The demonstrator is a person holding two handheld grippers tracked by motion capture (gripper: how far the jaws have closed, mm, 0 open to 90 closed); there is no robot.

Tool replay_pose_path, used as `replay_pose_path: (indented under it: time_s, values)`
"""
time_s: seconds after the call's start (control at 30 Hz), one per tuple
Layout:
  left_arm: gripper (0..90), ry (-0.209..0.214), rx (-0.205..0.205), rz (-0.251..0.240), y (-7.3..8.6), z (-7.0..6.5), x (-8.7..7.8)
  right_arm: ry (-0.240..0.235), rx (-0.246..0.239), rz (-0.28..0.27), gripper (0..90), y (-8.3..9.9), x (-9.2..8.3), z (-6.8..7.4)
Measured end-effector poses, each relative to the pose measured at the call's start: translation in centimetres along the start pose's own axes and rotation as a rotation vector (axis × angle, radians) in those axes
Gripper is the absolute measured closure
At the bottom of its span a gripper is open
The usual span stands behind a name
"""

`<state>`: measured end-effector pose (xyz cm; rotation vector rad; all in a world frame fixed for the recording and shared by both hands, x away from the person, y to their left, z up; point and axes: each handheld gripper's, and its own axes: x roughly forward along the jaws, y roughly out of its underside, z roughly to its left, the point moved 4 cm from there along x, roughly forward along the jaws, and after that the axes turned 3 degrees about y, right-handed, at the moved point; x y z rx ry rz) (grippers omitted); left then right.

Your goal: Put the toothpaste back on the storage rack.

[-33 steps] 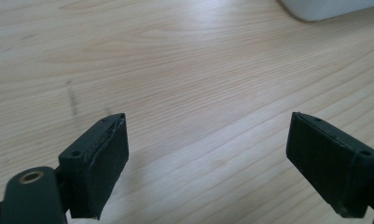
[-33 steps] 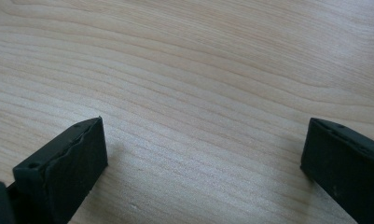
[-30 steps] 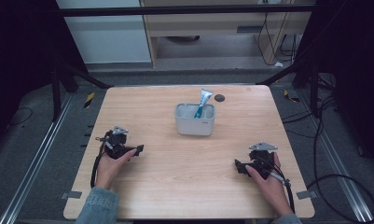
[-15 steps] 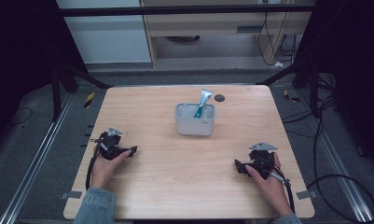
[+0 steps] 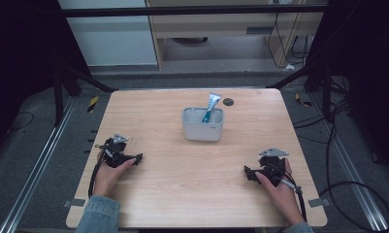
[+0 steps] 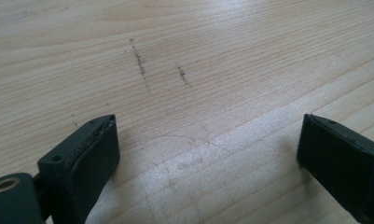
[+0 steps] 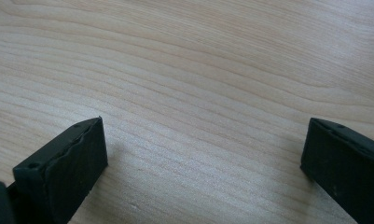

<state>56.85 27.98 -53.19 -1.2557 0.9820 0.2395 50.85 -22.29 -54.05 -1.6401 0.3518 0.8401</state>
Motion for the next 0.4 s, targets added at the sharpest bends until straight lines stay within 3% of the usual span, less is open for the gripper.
replay_pose_path:
  time_s: [0.1, 0.4]
  values:
    - [0.9, 0.009, 0.0, -0.048, 0.22, 0.12, 0.26, 0.0, -0.002, 0.0, 0.5, 0.0, 0.0, -0.02]
    - [0.1, 0.007, 0.008, -0.04, 0.2, 0.2, 0.27, 0.001, 0.001, 0.001, 0.6, 0.0, -0.01, 0.01]
